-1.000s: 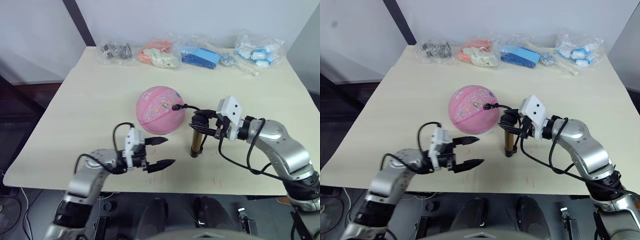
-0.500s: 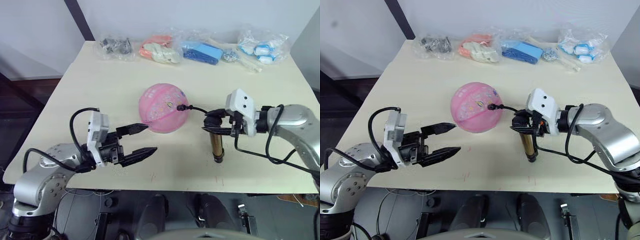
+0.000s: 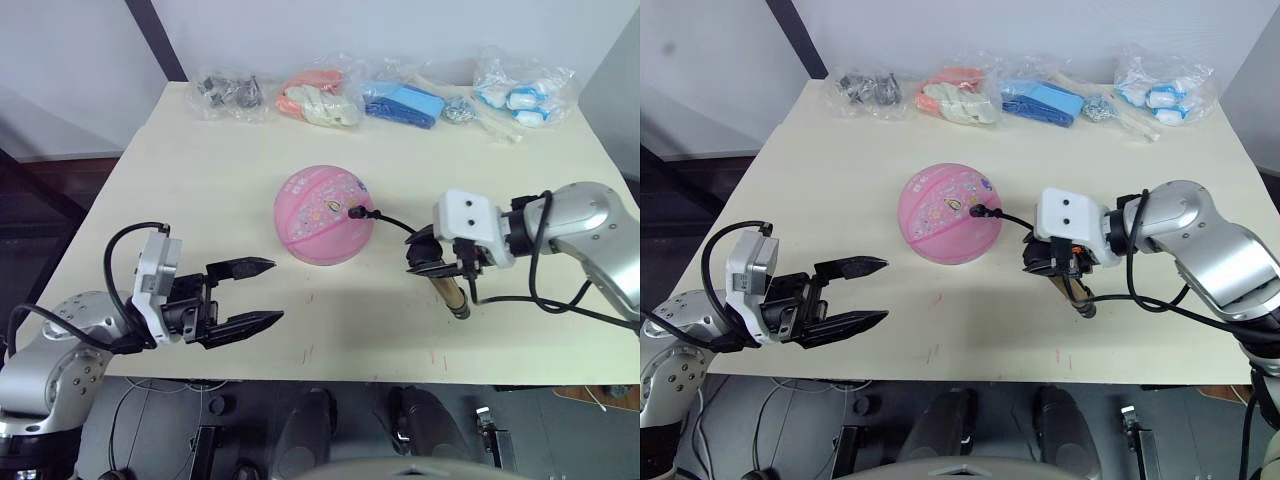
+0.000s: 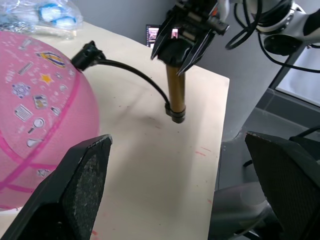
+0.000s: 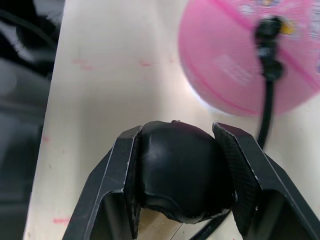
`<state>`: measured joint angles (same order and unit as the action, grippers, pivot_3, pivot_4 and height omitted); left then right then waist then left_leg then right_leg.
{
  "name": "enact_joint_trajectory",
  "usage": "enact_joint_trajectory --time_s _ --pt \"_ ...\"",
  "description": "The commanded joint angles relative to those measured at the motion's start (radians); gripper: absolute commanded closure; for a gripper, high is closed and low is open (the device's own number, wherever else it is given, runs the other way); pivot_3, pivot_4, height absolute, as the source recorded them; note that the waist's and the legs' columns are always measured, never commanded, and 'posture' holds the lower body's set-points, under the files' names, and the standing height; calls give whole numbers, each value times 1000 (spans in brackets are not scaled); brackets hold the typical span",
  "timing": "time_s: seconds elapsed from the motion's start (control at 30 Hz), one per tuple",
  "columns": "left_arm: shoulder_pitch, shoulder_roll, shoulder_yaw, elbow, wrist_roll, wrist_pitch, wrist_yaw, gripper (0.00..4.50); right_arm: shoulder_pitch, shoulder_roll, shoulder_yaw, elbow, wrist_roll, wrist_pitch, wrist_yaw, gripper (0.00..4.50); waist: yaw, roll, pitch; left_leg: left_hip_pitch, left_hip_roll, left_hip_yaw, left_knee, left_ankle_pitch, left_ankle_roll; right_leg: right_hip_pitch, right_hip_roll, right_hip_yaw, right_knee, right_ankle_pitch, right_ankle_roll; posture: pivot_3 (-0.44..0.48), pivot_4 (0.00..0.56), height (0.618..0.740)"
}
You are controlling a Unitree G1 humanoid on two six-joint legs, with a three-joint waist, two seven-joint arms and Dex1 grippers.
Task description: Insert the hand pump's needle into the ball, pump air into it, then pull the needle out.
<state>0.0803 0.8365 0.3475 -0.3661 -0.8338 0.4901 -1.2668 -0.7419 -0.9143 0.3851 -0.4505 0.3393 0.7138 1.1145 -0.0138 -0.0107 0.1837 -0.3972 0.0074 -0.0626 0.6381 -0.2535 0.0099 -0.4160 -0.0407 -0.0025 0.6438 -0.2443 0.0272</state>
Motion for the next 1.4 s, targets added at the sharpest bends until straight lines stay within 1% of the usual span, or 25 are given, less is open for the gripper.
enact_joint_trajectory --time_s 0.03,0.13,0.23,0.37,0.5,0.57,0.63,0.67,0.7,0.77,0.9,0.93,1.0,1.03,1.23,1.33,1.4 --pt "23 6 29 7 22 -45 -32 0 -54 19 58 -13 -61 -46 51 2848 -2 0 0 0 0 0 0 0 0 0 0 0 0 0 0 0 150 740" --pt "34 6 32 31 40 -72 -47 0 -100 76 183 -2 -141 -32 75 2848 -1 0 0 0 0 0 1 0 0 -1 0 0 1 0 0 0 150 740" --pt "40 5 33 43 52 -89 -54 0 -126 131 263 41 -210 -30 79 2848 -1 0 0 0 0 0 3 0 0 -1 0 0 3 0 0 0 150 740" --pt "59 1 37 79 74 -131 -83 0 -132 200 319 111 -274 -41 78 2848 -1 -1 -1 0 0 0 5 0 0 0 0 0 5 1 0 0 150 740" --pt "64 -3 32 103 88 -160 -95 0 -108 253 362 206 -327 -72 75 2848 1 -2 -1 0 -1 0 10 0 0 0 -3 0 10 1 0 0 150 740" --pt "65 -7 24 108 100 -175 -95 0 -92 276 376 270 -346 -91 74 1819 3 -2 -1 0 -1 0 13 0 0 0 -4 0 13 1 0 0 150 740" --pt "63 -14 21 111 110 -189 -89 0 -81 296 365 305 -363 -106 62 1027 3 -2 -1 0 -2 0 14 1 -2 0 -5 0 15 2 1 0 150 740" --pt "62 -15 21 111 112 -191 -86 0 -76 306 346 306 -364 -112 50 582 1 -2 -1 0 -3 0 14 2 -3 0 -6 0 15 2 3 0 150 740" --pt "59 -15 21 110 111 -190 -83 0 -73 314 321 298 -353 -105 46 30 0 -2 -1 0 -3 1 14 3 -5 0 -6 1 15 3 3 0 150 740" --pt "52 -13 21 106 108 -184 -75 0 -64 331 251 265 -298 -83 44 30 -4 -2 -1 0 -3 1 15 3 -5 -1 -6 1 16 4 3 0 150 740" --pt "36 -8 25 101 98 -163 -54 0 -14 378 64 142 -116 6 46 30 -2 -2 -1 1 -2 0 15 3 -5 -1 -4 0 18 4 3 0 150 740" --pt "33 -7 25 101 96 -160 -51 0 -5 386 37 122 -91 21 39 30 -2 -2 -1 1 -2 -1 14 3 -5 -1 -4 0 18 4 3 0 150 740" --pt "21 -4 26 103 92 -152 -41 0 21 365 -6 82 -64 -11 50 30 -1 -2 -1 1 -2 -2 14 3 -5 0 -4 0 18 4 3 0 150 740" --pt "8 -5 29 102 85 -140 -26 0 40 359 -47 62 -38 -13 44 30 2 -2 -1 1 -2 -2 14 3 -5 0 -4 0 18 4 3 0 150 740" --pt "-75 -4 34 105 79 -84 68 0 117 319 -268 -48 100 38 -31 30 1 -3 -1 1 -3 0 16 3 -5 0 -6 0 18 4 4 0 150 740" --pt "-128 -4 21 100 81 -49 121 0 181 264 -384 -99 154 63 -63 30 -1 -3 -1 1 -3 1 15 3 -5 0 -5 0 18 4 4 0 150 740" --pt "-156 -2 0 98 105 -50 143 0 231 222 -457 -131 184 72 -74 30 3 -3 -1 1 -3 0 15 3 -5 0 -5 0 18 4 4 0 150 740"
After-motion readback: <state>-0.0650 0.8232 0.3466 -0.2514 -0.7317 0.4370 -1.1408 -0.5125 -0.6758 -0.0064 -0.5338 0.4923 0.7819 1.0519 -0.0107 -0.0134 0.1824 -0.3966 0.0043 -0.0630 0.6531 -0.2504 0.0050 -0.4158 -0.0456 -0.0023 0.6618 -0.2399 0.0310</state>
